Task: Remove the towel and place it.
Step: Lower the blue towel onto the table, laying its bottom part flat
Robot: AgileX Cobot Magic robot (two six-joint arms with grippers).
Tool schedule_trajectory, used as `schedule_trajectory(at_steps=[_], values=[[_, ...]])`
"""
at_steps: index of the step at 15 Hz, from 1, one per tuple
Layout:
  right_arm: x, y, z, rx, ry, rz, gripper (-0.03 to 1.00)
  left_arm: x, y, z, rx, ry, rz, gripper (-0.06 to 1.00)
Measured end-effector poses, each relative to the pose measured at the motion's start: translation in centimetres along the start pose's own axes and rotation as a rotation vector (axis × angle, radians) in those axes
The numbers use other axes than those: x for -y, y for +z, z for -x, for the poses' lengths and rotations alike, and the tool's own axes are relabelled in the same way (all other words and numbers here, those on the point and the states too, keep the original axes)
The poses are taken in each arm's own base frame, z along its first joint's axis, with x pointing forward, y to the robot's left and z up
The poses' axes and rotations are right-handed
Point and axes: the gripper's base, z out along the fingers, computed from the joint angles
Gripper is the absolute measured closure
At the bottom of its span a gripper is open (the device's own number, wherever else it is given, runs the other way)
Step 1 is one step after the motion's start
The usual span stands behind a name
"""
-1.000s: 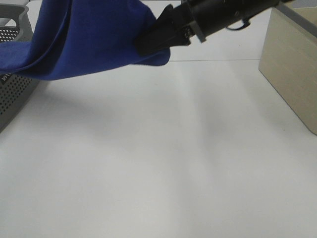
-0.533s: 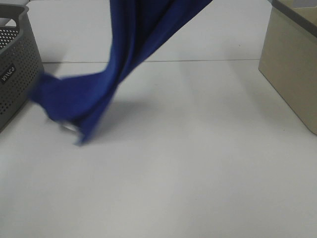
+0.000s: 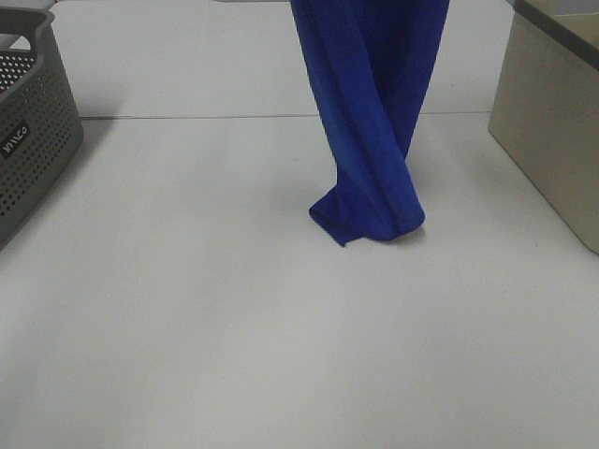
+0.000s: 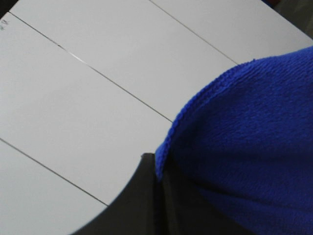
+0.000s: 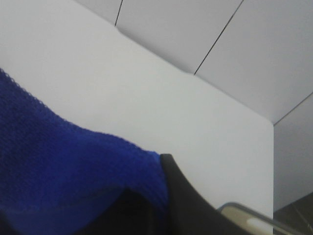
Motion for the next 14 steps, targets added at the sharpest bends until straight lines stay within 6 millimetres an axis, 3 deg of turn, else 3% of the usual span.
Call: schedule_trajectory(at_steps=[3, 8, 14], values=[[0.3, 1.1, 1.3, 0.178, -0.012, -0.055, 0.95, 0.0, 0.8, -0.7, 0.005, 0.001, 0.11, 0.94], [-0.7, 6.4, 0.8, 0.339, -0.028, -0.088, 0.95, 1.2, 3.4, -3.1, -0.003, -0.055, 0.216, 0.94], [-1.4, 10.0, 0.5, 0.525, -0.032, -0.124, 0.95, -0.4, 7.1, -7.2, 0.039, -0.183, 0.408, 0.94]])
